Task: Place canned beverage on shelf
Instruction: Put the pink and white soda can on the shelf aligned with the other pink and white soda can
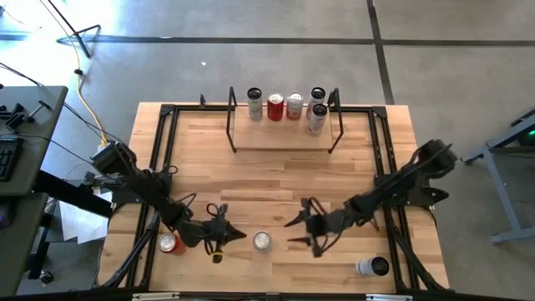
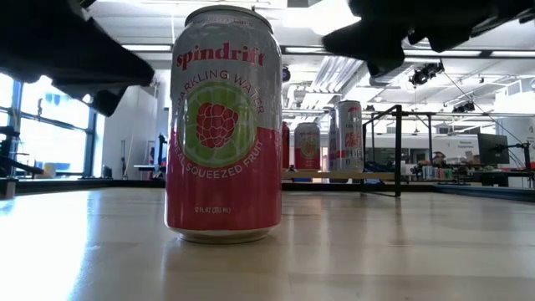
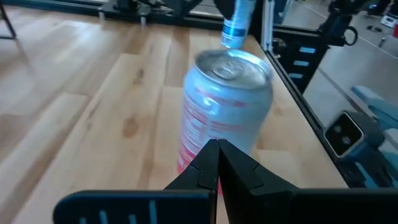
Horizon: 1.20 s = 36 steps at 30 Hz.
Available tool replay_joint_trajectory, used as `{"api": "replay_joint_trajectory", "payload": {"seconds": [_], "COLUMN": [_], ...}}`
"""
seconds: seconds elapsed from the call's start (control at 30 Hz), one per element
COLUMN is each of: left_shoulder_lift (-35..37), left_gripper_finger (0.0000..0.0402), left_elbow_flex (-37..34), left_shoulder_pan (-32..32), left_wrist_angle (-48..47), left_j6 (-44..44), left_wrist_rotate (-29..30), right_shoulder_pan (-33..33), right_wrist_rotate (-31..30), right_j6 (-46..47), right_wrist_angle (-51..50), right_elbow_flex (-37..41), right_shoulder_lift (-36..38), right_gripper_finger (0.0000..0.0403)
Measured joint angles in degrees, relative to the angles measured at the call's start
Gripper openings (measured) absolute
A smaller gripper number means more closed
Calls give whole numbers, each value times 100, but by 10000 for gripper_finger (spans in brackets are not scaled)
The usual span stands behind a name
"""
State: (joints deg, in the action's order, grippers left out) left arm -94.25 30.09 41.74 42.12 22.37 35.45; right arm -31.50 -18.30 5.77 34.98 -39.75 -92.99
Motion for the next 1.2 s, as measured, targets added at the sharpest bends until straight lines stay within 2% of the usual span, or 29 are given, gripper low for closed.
{"api": "replay_joint_trajectory", "payload": {"seconds": [0.17, 0.3, 0.5, 0.67, 0.83, 1.2], "left_shoulder_lift": [-404, -559, -578, -578, -578, -578], "left_gripper_finger": [0, 21, 107, 167, 174, 149], "left_elbow_flex": [69, 263, 350, 350, 350, 350], "left_shoulder_pan": [123, 144, 144, 96, 0, -134], "left_wrist_angle": [268, 281, 272, 272, 268, 271], "left_j6": [10, 4, 161, 295, 402, 508], "left_wrist_rotate": [341, 579, 584, 620, 732, 858], "right_shoulder_pan": [-226, -230, -226, -215, -149, 78], "right_wrist_rotate": [-741, -998, -1318, -1318, -1313, -1090], "right_j6": [280, 481, 744, 749, 624, 608], "right_wrist_angle": [-3, -4, 8, 705, 1247, 1336], "right_elbow_flex": [-737, -1150, -1357, -1335, -1336, -1805], "right_shoulder_lift": [-815, -1204, -1479, -1793, -2041, -2514], "right_gripper_finger": [303, 336, 342, 342, 342, 340]}}
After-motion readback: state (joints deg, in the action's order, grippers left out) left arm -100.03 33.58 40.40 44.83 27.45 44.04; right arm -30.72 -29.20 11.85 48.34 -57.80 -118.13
